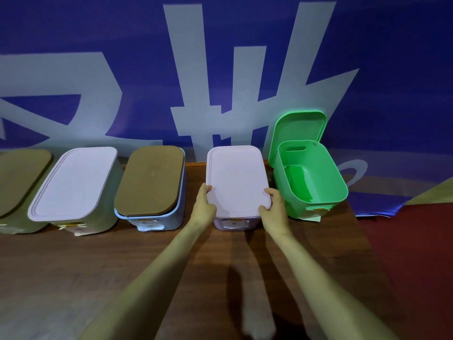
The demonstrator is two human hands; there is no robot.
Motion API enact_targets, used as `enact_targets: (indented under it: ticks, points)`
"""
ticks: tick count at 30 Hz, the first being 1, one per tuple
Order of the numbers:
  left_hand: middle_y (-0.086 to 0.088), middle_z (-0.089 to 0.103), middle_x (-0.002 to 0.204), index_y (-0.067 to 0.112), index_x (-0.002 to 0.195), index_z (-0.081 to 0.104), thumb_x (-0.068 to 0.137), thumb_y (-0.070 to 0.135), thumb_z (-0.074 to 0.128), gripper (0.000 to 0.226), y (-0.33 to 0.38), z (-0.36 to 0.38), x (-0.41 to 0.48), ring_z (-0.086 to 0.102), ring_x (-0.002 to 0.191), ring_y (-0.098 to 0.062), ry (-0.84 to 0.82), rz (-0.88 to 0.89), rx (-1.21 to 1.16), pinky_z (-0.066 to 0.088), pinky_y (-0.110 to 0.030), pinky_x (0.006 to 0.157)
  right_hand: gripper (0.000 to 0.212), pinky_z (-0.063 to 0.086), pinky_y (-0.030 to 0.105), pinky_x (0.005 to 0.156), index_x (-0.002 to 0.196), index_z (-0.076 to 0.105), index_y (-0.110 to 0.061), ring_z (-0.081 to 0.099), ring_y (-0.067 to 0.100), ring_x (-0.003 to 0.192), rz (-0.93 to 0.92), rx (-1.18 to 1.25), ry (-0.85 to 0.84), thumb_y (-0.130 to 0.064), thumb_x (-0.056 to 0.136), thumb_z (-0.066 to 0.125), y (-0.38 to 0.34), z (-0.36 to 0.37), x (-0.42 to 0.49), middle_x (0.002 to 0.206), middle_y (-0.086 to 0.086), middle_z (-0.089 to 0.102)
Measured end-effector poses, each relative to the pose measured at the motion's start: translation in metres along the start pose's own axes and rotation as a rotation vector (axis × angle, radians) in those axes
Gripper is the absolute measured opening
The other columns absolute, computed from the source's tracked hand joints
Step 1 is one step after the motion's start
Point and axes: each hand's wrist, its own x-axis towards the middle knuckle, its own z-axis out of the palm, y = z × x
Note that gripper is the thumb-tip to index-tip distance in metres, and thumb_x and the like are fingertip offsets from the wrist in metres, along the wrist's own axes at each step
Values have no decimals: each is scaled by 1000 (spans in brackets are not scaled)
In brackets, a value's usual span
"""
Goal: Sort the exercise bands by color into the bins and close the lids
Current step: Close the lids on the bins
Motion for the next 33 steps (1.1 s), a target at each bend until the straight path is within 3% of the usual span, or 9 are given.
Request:
enact_targets:
  ticks: [5, 9, 16, 19, 22, 25, 27, 29, 33]
  points:
    - [-4, 42, 133, 14, 130, 40, 74, -19, 36, 65, -4, 1, 0, 41, 124, -25, 56, -9, -63, 43, -42, 104, 49, 26, 8, 89, 124, 47, -6, 43, 18, 116, 2, 7, -23, 12, 78, 51, -2, -4, 2, 132, 11, 40]
    - [0, 41, 126, 17, 121, 42, 76, -21, 36, 60, -5, 1, -3, 41, 118, -21, 63, -6, -98, 46, -35, 100, 48, 25, 3, 85, 123, 48, -5, 41, 14, 112, -1, 25, -42, 12, 79, 51, -1, -5, 1, 132, 11, 39]
    - [2, 36, 137, 13, 141, 33, 80, -16, 38, 67, -10, -3, -1, 35, 129, -20, -18, 34, -53, 37, -42, 109, 50, 21, 5, 91, 129, 44, -2, 38, 22, 127, 8, 25, -106, 15, 81, 45, 1, -5, 4, 140, 11, 31]
    - [-4, 11, 157, 12, 149, 18, 87, -10, 34, 68, -12, 5, -3, 14, 144, -22, -32, 71, 110, 19, -39, 119, 54, 18, 9, 98, 138, 37, -4, 26, 18, 137, 3, -15, -172, 10, 86, 42, 1, -3, 4, 151, 5, 21]
    - [1, -13, 158, 12, 151, 0, 97, 0, 31, 64, -9, 13, -9, -2, 146, -15, -28, 89, 230, 5, -14, 106, 57, 12, 14, 106, 143, 32, -6, 16, 15, 143, -16, -42, -212, 7, 88, 40, 5, -4, 4, 156, 3, 13]
    - [-4, -23, 156, 9, 149, -10, 98, 5, 33, 67, -17, 16, -6, -13, 145, -18, -56, 148, 368, -1, -15, 107, 58, 10, 16, 108, 143, 29, -6, 13, 15, 143, -17, -31, -225, 7, 88, 40, 8, -4, 5, 156, 3, 12]
    - [-4, -20, 157, 9, 149, -11, 97, 7, 36, 70, -19, 18, -4, -15, 145, -21, 7, 212, 494, -3, -28, 117, 59, 10, 17, 109, 143, 29, -6, 14, 15, 143, -16, -15, -224, 8, 87, 41, 7, -4, 6, 156, 3, 13]
    - [-4, -6, 159, 9, 150, -6, 96, 9, 39, 70, -15, 21, -4, -4, 147, -21, 80, 262, 501, 7, -38, 121, 61, 12, 17, 109, 143, 28, -7, 15, 15, 142, -10, -4, -230, 8, 86, 43, 4, -4, 8, 155, 2, 14]
    - [-16, 16, 155, -4, 146, 14, 95, 11, 40, 60, 0, 22, -5, 14, 143, -28, 133, 257, 603, 13, -37, 119, 63, 27, 32, 113, 141, 31, -10, 35, 21, 134, 70, 113, -124, 6, 83, 49, 2, -2, 13, 147, 6, 33]
